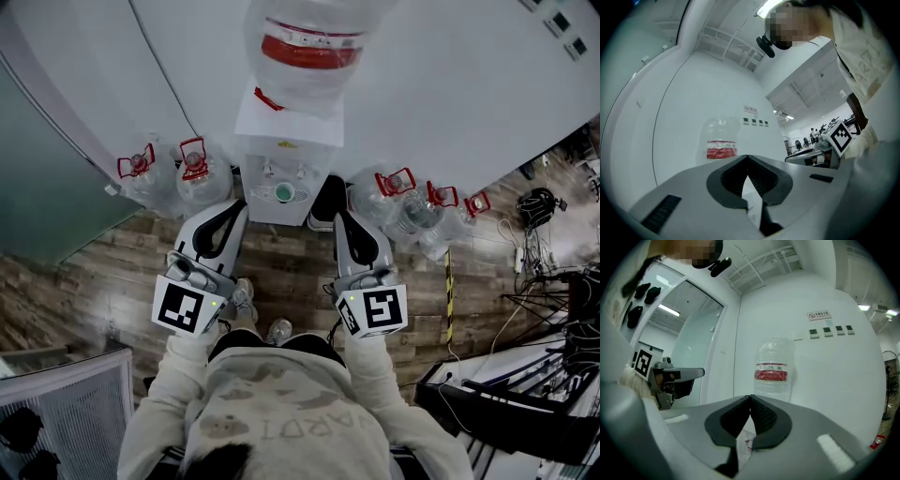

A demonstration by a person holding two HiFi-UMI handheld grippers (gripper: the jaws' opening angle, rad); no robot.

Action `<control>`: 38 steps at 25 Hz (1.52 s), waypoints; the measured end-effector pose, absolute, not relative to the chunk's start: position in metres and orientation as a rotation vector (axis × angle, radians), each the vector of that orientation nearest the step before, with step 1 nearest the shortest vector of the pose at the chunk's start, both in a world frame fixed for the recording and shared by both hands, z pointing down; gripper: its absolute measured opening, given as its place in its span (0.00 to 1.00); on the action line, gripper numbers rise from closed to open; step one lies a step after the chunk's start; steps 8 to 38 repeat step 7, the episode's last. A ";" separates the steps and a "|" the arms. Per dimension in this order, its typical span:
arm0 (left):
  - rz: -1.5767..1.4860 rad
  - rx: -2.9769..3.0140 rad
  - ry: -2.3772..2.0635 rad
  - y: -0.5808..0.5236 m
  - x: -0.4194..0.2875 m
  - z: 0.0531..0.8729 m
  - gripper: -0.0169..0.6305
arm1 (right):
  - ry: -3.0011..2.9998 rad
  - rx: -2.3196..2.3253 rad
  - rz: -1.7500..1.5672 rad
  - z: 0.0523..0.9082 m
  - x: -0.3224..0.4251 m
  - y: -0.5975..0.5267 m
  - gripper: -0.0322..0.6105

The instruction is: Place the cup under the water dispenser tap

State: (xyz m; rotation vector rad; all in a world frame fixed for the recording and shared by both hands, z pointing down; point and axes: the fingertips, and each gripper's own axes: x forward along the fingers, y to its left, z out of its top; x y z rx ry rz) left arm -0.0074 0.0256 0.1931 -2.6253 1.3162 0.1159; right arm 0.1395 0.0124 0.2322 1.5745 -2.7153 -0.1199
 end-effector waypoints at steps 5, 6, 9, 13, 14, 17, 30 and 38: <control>0.107 -2.624 1.329 0.029 -0.005 0.193 0.03 | -2.716 1.580 -0.125 0.231 0.144 0.016 0.06; 0.107 -2.623 1.331 0.029 -0.004 0.193 0.03 | -2.717 1.581 -0.126 0.230 0.145 0.017 0.06; 0.105 -2.623 1.333 0.030 -0.004 0.193 0.03 | -2.717 1.582 -0.127 0.230 0.146 0.017 0.06; 0.105 -2.623 1.333 0.030 -0.004 0.193 0.03 | -2.717 1.582 -0.127 0.230 0.146 0.017 0.06; 0.105 -2.623 1.333 0.030 -0.004 0.193 0.03 | -2.717 1.582 -0.127 0.230 0.146 0.017 0.06; 0.105 -2.623 1.333 0.030 -0.004 0.193 0.03 | -2.717 1.582 -0.127 0.230 0.146 0.017 0.06; 0.105 -2.623 1.333 0.030 -0.004 0.193 0.03 | -2.717 1.582 -0.127 0.230 0.146 0.017 0.06; 0.105 -2.623 1.333 0.030 -0.004 0.193 0.03 | -2.717 1.582 -0.127 0.230 0.146 0.017 0.06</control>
